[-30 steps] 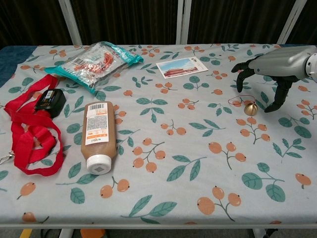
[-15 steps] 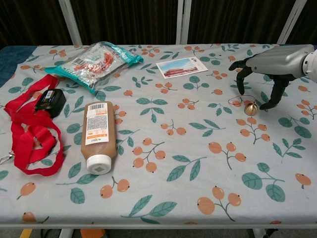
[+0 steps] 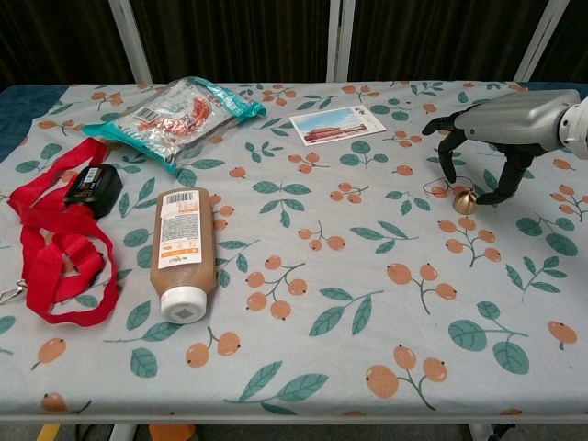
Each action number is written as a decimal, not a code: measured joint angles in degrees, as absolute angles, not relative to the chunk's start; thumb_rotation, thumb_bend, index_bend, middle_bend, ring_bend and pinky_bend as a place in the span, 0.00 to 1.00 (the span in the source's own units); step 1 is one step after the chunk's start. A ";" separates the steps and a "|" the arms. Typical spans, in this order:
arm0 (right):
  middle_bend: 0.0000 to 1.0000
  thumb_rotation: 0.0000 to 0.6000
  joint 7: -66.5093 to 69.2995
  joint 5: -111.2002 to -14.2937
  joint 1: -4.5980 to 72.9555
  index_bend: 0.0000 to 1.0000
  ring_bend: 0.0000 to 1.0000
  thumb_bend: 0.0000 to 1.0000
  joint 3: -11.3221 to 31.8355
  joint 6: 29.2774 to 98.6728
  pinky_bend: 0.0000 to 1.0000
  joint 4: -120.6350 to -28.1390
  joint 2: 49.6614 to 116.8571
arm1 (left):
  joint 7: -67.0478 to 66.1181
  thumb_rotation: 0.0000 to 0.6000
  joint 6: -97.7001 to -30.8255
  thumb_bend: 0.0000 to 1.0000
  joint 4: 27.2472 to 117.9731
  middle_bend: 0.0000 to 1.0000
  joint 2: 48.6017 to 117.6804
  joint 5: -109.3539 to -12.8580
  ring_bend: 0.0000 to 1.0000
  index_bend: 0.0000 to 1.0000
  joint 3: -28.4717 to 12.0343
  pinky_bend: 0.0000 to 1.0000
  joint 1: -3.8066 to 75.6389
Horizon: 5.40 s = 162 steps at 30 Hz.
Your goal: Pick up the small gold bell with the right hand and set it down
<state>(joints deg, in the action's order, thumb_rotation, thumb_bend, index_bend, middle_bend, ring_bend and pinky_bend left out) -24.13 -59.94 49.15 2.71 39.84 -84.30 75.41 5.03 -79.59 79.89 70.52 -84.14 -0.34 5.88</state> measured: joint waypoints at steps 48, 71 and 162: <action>0.06 1.00 -22.07 -58.50 50.22 0.55 0.00 0.28 2.12 39.39 0.00 -82.94 76.54 | 5.85 1.00 -79.34 0.01 79.87 0.03 70.40 -84.27 0.00 0.09 -0.19 0.04 5.81; 0.10 1.00 -21.57 -58.10 50.20 0.63 0.00 0.36 1.83 39.81 0.00 -83.27 76.36 | 6.23 1.00 -79.23 0.01 79.77 0.03 70.41 -84.28 0.00 0.09 -0.11 0.04 5.72; 0.22 1.00 -29.10 -53.96 45.05 0.82 0.00 0.48 5.81 45.48 0.00 -93.10 71.52 | 5.86 1.00 -78.17 0.01 80.85 0.03 70.22 -84.40 0.00 0.09 0.16 0.04 6.31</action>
